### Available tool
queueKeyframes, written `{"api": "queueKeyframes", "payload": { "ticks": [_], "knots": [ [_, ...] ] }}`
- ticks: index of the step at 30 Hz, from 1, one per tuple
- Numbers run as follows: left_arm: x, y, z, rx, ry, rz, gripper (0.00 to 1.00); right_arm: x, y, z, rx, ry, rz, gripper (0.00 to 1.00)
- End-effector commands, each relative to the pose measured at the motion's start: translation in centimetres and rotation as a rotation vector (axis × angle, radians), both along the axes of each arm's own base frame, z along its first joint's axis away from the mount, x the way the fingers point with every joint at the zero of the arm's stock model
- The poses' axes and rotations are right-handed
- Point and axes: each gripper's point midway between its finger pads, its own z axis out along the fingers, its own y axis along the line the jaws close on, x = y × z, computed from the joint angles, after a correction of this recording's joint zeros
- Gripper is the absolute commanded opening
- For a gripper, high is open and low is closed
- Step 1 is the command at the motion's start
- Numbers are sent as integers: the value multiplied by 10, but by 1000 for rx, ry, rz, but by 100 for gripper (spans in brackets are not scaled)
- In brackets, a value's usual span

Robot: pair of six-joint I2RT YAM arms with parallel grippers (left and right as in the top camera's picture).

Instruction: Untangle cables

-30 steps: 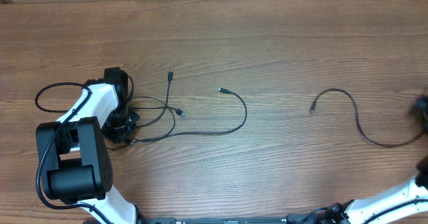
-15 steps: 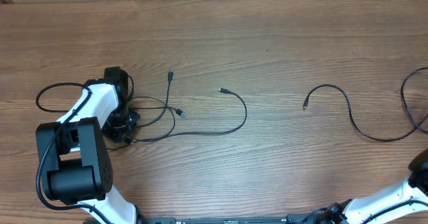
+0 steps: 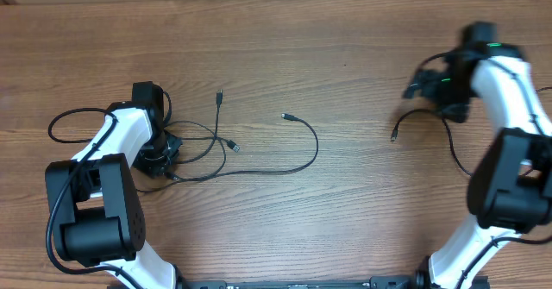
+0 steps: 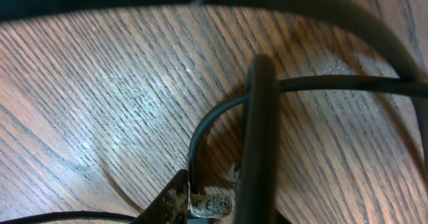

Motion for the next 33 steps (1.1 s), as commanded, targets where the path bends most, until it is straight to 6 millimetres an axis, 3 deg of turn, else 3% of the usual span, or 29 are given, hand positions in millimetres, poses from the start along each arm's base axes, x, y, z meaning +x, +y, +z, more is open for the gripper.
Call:
{"api": "queueKeyframes", "payload": {
  "ticks": [1,6,9,10,11,12,13,16,19,22,25,27,31,32,33],
  "knots": [
    [-7,-17,-18,-77,40,-26,25,-20,-1,-27,-107,88,-138,86],
    [-7,-18,-18,-78,39,-28,25,-38,27,-52,-110,127,-84,69],
    [-7,-18,-18,-78,40,-29,25,-52,32,-66,-110,155,-96,60],
    [-7,-17,-18,-78,40,-29,25,-54,32,-70,-111,155,-97,51],
    [-8,-18,-18,-78,41,-29,25,-54,31,-73,-110,148,-98,25],
    [-8,-18,-17,-78,42,-28,25,-52,29,-75,-109,137,-103,12],
    [-8,-18,-17,-78,44,-29,25,-47,26,-74,-108,117,-102,4],
    [-8,-18,-17,-78,44,-29,26,-30,10,-61,-106,64,-135,4],
    [-9,-18,-17,-78,47,-29,26,-10,-22,-31,-109,-2,-227,4],
    [-12,-18,-17,-80,57,-28,26,5,-83,8,-160,-89,-361,4],
    [-14,-18,-17,-80,68,-28,26,7,-155,36,-268,-160,-412,4],
    [-14,-18,-17,-81,68,-28,26,-4,-204,43,-349,-189,-462,4],
    [-15,-19,-17,-83,72,-28,25,-41,-270,37,-385,-169,-585,4],
    [-16,-19,-17,-88,73,-28,25,-51,-283,35,-388,-163,-623,10],
    [-15,-22,-17,-104,74,-43,25,-62,-297,32,-384,-159,-672,30]
  ]
}}
